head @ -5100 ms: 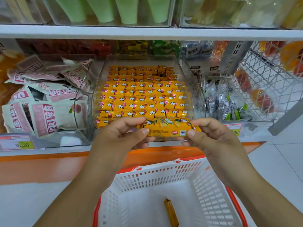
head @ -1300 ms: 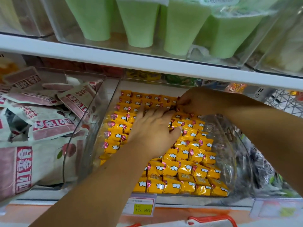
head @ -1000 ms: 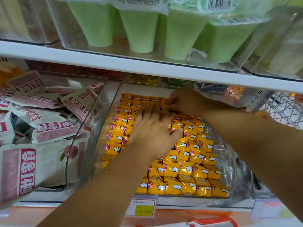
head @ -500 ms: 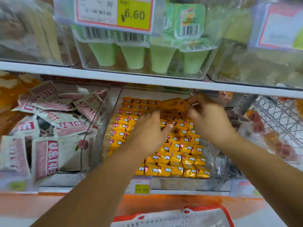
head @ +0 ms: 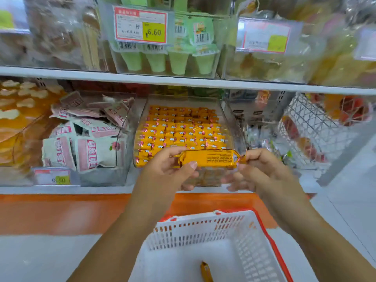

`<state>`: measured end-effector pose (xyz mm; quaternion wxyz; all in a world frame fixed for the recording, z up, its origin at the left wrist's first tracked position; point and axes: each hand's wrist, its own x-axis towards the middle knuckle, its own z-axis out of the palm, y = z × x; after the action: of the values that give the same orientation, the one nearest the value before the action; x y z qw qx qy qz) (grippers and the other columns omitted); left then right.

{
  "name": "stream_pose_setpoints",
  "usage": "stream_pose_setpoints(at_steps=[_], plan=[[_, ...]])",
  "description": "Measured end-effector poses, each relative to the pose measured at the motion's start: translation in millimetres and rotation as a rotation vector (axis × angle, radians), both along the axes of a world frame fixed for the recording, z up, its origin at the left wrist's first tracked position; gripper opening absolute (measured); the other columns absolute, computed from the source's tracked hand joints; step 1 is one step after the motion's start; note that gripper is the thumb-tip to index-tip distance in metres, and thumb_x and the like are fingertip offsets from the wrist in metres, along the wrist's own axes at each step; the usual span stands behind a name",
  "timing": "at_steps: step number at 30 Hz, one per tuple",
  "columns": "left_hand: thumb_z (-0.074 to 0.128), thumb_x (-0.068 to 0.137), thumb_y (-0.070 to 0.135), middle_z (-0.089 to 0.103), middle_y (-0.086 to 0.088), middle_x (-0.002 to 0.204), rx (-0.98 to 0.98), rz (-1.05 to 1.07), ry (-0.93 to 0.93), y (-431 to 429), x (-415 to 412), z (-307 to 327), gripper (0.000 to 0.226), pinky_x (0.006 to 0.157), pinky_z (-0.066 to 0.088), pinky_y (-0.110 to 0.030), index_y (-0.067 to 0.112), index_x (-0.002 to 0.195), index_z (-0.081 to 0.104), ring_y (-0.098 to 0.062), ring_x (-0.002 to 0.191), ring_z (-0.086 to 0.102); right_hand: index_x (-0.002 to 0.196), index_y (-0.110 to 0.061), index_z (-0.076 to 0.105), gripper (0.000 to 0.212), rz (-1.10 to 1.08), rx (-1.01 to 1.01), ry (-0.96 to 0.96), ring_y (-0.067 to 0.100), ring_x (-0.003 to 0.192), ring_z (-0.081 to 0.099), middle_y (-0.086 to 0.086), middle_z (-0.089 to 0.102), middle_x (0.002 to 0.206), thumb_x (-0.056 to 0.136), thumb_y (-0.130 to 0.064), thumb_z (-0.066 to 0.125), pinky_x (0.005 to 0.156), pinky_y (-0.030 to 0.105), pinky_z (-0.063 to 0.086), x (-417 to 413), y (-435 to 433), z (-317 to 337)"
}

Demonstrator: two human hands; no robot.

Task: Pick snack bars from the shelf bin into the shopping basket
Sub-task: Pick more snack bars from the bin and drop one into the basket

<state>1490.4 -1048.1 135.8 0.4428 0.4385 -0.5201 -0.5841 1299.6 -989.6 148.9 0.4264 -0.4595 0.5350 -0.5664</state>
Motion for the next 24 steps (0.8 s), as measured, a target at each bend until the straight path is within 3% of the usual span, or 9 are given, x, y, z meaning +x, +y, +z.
stream_pose_setpoints(at_steps=[3,6,10,15,20,24], plan=[[0.073,0.084,0.008,0.074,0.002,0.103,0.082,-0.042,0.012,10,10,-4,0.030,0.065,0.058,-0.030,0.025,0.108,0.068,-0.021,0.086,0.075,0.089,-0.012,0.058,0.049,0.018,0.030,-0.105,0.038,0.078,0.073,0.013,0.072,0.079,0.063,-0.044,0.086,0.065,0.038,0.057,4,12,-10],[0.073,0.074,0.010,0.075,-0.007,0.105,0.150,-0.096,0.091,13,19,-16,0.033,0.067,0.059,-0.029,0.018,0.106,0.071,-0.028,0.089,0.074,0.082,-0.020,0.066,0.058,0.034,0.062,-0.138,0.039,0.083,0.073,0.015,0.072,0.084,0.044,-0.056,0.091,0.070,0.031,0.059,4,12,-26],[0.065,0.068,0.010,0.075,-0.016,0.100,0.192,-0.123,0.171,2,24,-20,0.038,0.066,0.060,-0.025,0.011,0.106,0.073,-0.030,0.089,0.074,0.089,-0.019,0.072,0.053,0.101,0.090,-0.196,0.037,0.089,0.073,0.014,0.074,0.095,0.049,-0.048,0.092,0.076,0.029,0.058,-6,6,-34],[0.061,0.072,0.011,0.076,-0.016,0.098,0.157,-0.153,0.163,-16,18,-21,0.038,0.069,0.060,-0.025,0.014,0.108,0.073,-0.031,0.089,0.074,0.093,-0.015,0.069,0.028,0.084,0.108,-0.189,0.039,0.093,0.072,0.019,0.073,0.103,0.068,-0.027,0.073,0.081,0.035,0.059,-13,-7,-34],[0.059,0.079,0.012,0.075,-0.012,0.105,0.172,-0.231,0.141,-22,18,-24,0.036,0.073,0.059,-0.022,0.019,0.113,0.070,-0.026,0.097,0.073,0.101,0.000,0.059,0.043,0.059,0.111,-0.287,0.038,0.089,0.073,0.022,0.073,0.096,0.066,-0.022,0.069,0.068,0.026,0.059,-16,-16,-36],[0.052,0.090,0.001,0.075,-0.007,0.109,0.180,-0.247,0.101,-23,22,-27,0.037,0.077,0.058,-0.023,0.021,0.118,0.067,-0.023,0.100,0.072,0.107,-0.002,0.062,0.038,0.113,0.121,-0.409,0.041,0.094,0.071,0.030,0.069,0.097,0.071,-0.013,0.070,0.074,0.032,0.060,-17,-18,-39]])
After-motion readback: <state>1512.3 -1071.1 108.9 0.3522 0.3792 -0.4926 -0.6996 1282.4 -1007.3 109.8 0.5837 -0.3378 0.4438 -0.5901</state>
